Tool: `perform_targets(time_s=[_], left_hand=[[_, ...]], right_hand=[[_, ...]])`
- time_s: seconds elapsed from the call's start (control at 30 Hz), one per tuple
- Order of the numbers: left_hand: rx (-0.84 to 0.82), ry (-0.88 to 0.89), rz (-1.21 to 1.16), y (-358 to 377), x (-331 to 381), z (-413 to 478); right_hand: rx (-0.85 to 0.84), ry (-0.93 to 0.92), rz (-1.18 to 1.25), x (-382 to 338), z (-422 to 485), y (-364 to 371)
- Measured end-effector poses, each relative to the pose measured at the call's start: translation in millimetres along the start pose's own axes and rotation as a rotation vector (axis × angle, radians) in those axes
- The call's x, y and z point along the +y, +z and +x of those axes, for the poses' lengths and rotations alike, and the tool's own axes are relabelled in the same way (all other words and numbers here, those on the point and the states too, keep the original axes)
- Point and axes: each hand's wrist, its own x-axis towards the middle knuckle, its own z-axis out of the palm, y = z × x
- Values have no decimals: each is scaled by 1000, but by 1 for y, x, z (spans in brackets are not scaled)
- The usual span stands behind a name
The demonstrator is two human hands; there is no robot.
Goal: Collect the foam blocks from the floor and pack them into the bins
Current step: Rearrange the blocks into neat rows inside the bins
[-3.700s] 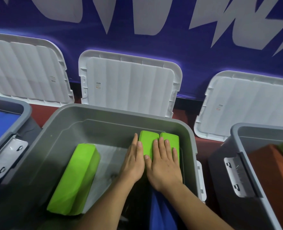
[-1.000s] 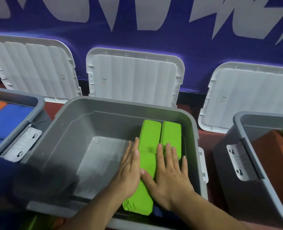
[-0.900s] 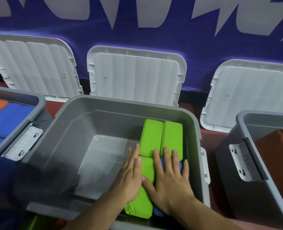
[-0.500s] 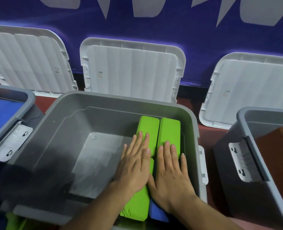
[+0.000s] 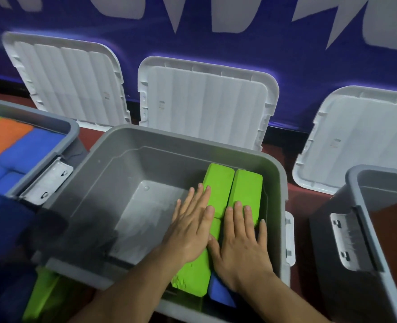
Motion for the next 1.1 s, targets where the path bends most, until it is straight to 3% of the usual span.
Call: perform_targets(time_s=[0.27,0.4,0.5,0.6,0.7,0.83,0.97,1.1], left_hand=[[243,-215,121,-62,25,-77],[514,-210,-9,-101,33,-132],[742,-157,-10,-100,12,-176],[867,-104,77,-112,-7,-202],[923,-12,125,-139,-7,-224],[959,-68,113,-146,-19,-245],[1029,-6,182,-155,-17,-261],[1142,-64,329,-174,-19,-288]], right_hand=[[-67,15,189,-46,-28,-53],[-116,-48,272,-84,-56,-80],[-51,-91,339,-107,-54,-105],[26,-103,479,-128,-43,-119],[42,-148,591,-156,-47,-123],[-15,-224,776,-198,-63,-121],[-91,-324,852,-232,-82,-109],[-66,-361,924,-259,-86,-103]])
